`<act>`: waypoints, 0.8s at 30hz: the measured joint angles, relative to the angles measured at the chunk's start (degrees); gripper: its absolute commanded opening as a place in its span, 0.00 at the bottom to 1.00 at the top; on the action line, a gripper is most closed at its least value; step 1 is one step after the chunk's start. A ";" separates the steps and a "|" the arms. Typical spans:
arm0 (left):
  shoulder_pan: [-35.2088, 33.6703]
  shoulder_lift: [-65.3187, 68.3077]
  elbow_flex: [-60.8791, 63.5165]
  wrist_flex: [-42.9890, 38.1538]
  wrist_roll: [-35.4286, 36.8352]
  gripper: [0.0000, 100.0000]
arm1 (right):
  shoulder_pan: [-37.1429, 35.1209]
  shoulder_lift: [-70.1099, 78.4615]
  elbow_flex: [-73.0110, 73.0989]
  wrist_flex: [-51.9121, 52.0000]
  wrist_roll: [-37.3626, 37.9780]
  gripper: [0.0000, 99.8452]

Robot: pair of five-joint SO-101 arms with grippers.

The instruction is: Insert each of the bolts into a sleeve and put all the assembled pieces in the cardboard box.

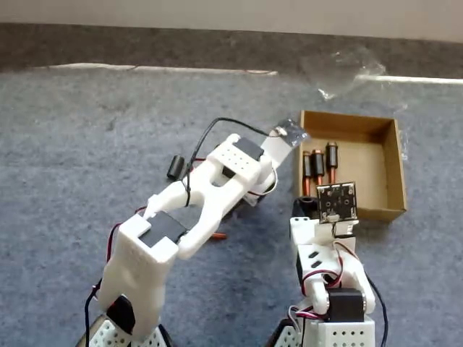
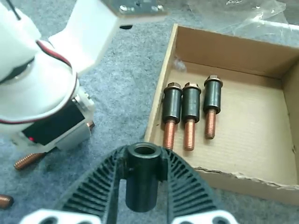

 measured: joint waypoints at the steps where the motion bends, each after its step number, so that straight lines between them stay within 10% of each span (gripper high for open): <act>1: 0.00 0.00 0.00 0.00 0.00 0.00 | 0.00 0.00 0.00 0.00 0.00 0.01; 24: -4.48 -15.74 0.09 10.99 0.00 0.00 | 0.00 0.00 0.00 0.00 0.00 0.01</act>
